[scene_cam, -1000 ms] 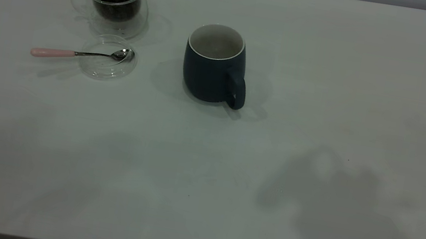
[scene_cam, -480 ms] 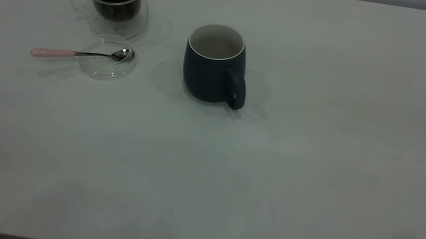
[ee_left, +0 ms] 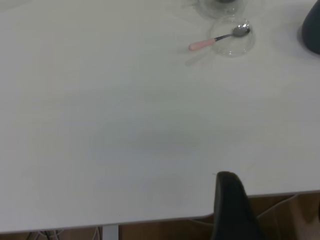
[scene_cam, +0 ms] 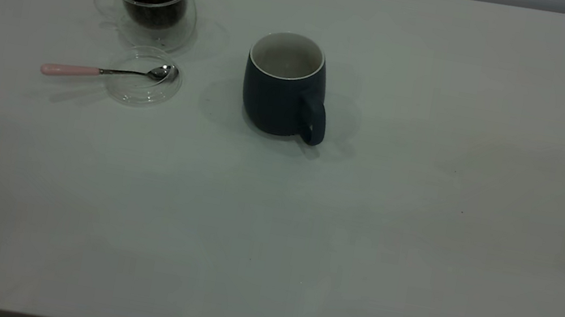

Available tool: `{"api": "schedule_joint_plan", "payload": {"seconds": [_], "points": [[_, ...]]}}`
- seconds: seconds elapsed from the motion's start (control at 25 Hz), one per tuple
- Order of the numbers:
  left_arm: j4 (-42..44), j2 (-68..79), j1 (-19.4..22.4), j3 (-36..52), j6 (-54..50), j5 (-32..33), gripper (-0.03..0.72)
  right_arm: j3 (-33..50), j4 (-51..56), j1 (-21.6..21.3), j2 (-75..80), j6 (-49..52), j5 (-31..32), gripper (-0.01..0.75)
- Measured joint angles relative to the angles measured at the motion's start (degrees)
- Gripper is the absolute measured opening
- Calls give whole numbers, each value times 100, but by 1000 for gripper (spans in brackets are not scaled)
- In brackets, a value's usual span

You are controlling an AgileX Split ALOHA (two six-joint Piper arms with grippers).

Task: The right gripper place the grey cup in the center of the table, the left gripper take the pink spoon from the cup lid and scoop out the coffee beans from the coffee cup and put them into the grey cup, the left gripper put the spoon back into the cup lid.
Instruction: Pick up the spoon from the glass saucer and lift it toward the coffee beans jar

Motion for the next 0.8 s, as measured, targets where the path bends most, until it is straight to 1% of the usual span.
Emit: {"api": "schedule_joint_plan", "payload": {"seconds": [0.12, 0.36, 0.52, 0.8], "points": [[0, 0, 0, 0, 0, 0, 465, 198, -29, -520, -589, 17, -14, 590], [0, 0, 0, 0, 0, 0, 465, 510, -235, -1105, -1421, 40, -339, 590], [0, 0, 0, 0, 0, 0, 465, 607, -240, -1270, -1605, 118, -448, 590], [0, 0, 0, 0, 0, 0, 465, 708, -203, -1277, -1716, 208, -472, 590]]}}
